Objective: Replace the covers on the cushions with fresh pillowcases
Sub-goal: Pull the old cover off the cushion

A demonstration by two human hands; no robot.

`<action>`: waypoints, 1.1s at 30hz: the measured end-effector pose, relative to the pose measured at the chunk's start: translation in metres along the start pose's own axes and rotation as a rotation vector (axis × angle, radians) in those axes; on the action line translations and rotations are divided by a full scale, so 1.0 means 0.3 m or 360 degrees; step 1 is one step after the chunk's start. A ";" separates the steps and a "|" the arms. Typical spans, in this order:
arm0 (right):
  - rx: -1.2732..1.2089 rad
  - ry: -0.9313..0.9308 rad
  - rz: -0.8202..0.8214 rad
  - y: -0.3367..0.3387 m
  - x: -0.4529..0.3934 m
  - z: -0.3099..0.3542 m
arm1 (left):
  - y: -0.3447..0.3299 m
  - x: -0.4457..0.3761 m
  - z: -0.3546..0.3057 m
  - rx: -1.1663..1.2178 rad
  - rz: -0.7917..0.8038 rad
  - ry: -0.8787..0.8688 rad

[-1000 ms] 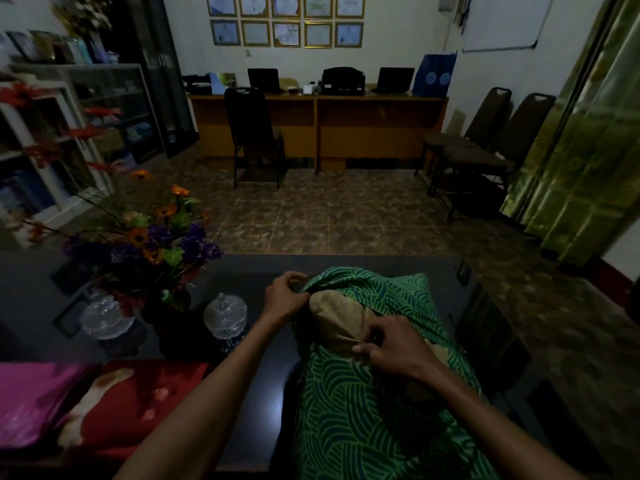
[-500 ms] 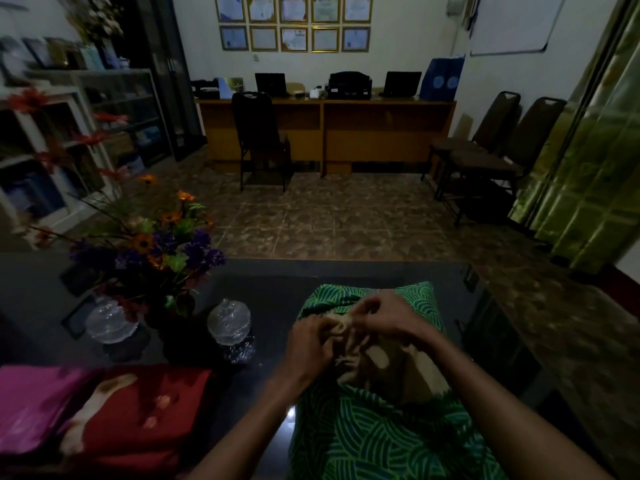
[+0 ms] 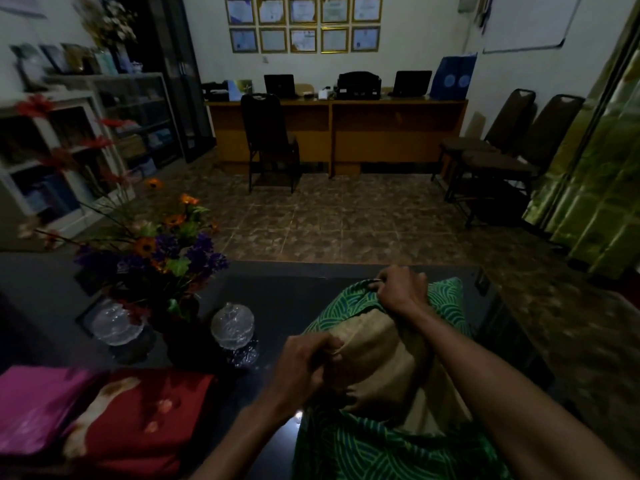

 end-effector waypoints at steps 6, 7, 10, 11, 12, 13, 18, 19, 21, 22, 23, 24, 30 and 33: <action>-0.0444 -0.0033 0.0229 -0.051 -0.005 -0.097 | 0.020 0.049 0.056 -0.0114 0.0182 0.0103; -0.0480 0.0053 0.0400 -0.061 0.007 -0.118 | 0.017 0.047 0.059 -0.0175 0.0199 0.0134; -0.0423 0.0232 0.0613 -0.085 0.045 -0.193 | -0.017 0.019 0.044 -0.0423 0.0138 0.0223; -0.0447 0.0247 0.0556 -0.084 0.052 -0.211 | -0.041 0.003 0.035 -0.0472 0.0110 0.0235; -0.0483 0.0253 0.0500 -0.084 0.057 -0.219 | -0.067 -0.017 0.017 -0.0507 0.0102 0.0241; -0.0515 0.0249 0.0463 -0.081 0.064 -0.216 | -0.099 -0.035 0.002 -0.0545 0.0119 0.0245; -0.0461 0.0225 0.0256 -0.060 0.103 -0.183 | -0.222 -0.097 -0.024 -0.0852 0.0309 0.0225; -0.0427 0.0228 0.0222 -0.056 0.107 -0.180 | -0.225 -0.106 -0.027 -0.0886 0.0293 0.0191; -0.0358 0.0231 0.0164 -0.040 0.110 -0.181 | -0.220 -0.113 -0.020 -0.0886 0.0252 0.0089; -0.0313 0.0250 0.0119 -0.029 0.105 -0.181 | -0.214 -0.109 -0.015 -0.0867 0.0227 0.0036; -0.0258 0.0290 0.0058 -0.014 0.098 -0.177 | -0.205 -0.103 -0.007 -0.0852 0.0195 -0.0015; -0.0204 0.0323 -0.0005 -0.001 0.087 -0.174 | -0.194 -0.095 -0.004 -0.0840 0.0152 -0.0069; -0.0118 0.0212 -0.0080 0.049 0.015 -0.190 | -0.124 -0.064 -0.009 -0.0855 0.0065 -0.0449; -0.0150 0.0180 0.0112 0.051 0.003 -0.221 | -0.097 -0.050 0.024 -0.0843 0.0137 -0.0359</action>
Point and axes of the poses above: each hand's wrist, its own x-axis away from the middle knuckle, its own y-axis out of the back of the hand, z = x × y, the point moved 4 cm from there along -x, towards the middle knuckle, and after that the axes turned 10 degrees about -y, right-handed, at the moved point
